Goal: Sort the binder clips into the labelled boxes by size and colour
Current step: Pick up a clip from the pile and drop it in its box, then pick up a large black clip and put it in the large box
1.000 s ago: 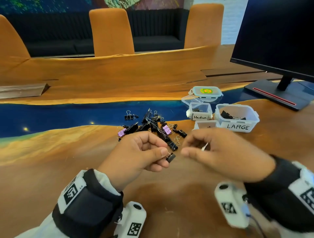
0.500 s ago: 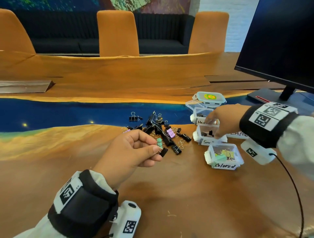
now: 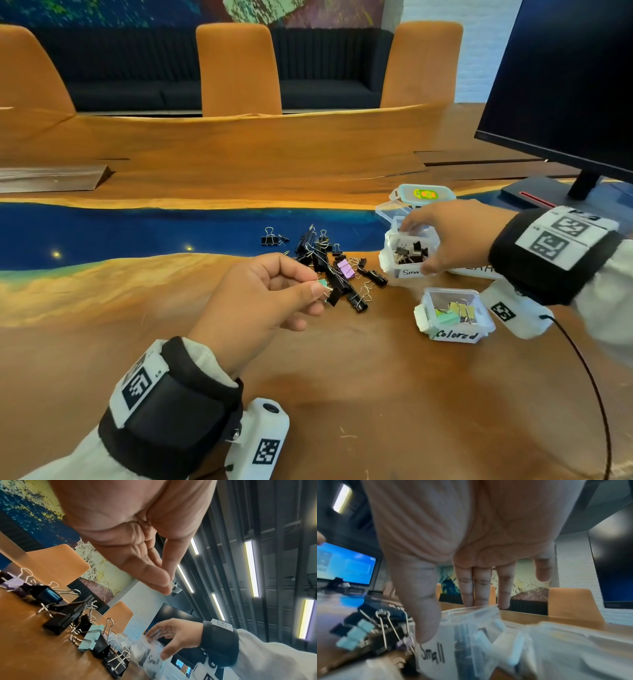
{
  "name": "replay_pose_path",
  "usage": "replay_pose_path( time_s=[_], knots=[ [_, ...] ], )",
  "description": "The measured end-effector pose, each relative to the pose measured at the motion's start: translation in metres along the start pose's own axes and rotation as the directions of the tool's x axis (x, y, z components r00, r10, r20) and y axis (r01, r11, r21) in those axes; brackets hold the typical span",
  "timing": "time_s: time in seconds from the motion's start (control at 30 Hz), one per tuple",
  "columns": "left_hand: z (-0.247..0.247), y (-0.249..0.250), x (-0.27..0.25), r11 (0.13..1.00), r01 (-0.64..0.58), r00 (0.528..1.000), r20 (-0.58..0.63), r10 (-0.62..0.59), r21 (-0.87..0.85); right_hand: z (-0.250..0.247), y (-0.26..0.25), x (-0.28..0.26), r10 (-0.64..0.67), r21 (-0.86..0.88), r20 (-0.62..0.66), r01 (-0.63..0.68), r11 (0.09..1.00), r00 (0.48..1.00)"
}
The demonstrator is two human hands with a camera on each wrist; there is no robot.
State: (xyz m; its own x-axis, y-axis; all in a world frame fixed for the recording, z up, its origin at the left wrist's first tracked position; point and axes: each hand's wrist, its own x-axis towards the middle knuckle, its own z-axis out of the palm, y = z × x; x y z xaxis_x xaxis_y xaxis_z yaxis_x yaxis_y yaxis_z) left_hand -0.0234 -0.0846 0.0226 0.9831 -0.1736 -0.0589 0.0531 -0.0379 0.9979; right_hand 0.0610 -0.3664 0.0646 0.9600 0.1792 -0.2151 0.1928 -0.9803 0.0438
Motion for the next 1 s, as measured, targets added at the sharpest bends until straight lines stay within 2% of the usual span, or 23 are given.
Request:
replay_pose_path(
  time_s=[0.1, 0.23, 0.33, 0.47, 0.63, 0.8, 0.9, 1.0],
  knots=[
    [0.004, 0.0, 0.003, 0.994, -0.086, 0.996, -0.02, 0.088, 0.065, -0.012, -0.021, -0.026, -0.153, 0.079, -0.049, 0.157, 0.985, 0.987],
    [0.011, 0.002, 0.006, 0.97, -0.183, 0.983, 0.003, 0.185, 0.159, -0.006, -0.05, -0.054, -0.322, 0.07, -0.029, 0.324, 0.944, 0.946],
    [0.015, -0.001, 0.006, 0.921, -0.188, 0.982, 0.051, 0.182, 0.342, 0.001, -0.061, -0.062, -0.403, 0.081, -0.035, 0.404, 0.911, 0.915],
    [0.02, -0.005, 0.005, 0.825, -0.174, 0.985, 0.084, 0.153, 0.538, 0.005, -0.066, -0.065, -0.428, 0.134, -0.043, 0.43, 0.893, 0.903],
    [0.012, -0.005, 0.002, 0.856, -0.201, 0.977, 0.031, 0.212, 0.476, 0.004, -0.052, -0.058, -0.347, 0.132, -0.024, 0.347, 0.929, 0.938],
    [-0.001, -0.002, 0.003, 0.856, -0.171, 0.975, -0.043, 0.22, 0.489, -0.003, -0.005, -0.02, -0.063, 0.168, -0.051, 0.071, 0.983, 0.997],
    [-0.009, 0.004, 0.004, 0.839, -0.141, 0.978, -0.06, 0.202, 0.526, 0.003, 0.011, 0.0, 0.023, 0.155, 0.029, -0.028, 0.988, 0.999],
    [-0.024, 0.012, 0.01, 0.798, -0.087, 0.987, -0.06, 0.152, 0.596, 0.015, 0.014, 0.008, 0.056, 0.039, 0.134, -0.062, 0.997, 0.989]
  ],
)
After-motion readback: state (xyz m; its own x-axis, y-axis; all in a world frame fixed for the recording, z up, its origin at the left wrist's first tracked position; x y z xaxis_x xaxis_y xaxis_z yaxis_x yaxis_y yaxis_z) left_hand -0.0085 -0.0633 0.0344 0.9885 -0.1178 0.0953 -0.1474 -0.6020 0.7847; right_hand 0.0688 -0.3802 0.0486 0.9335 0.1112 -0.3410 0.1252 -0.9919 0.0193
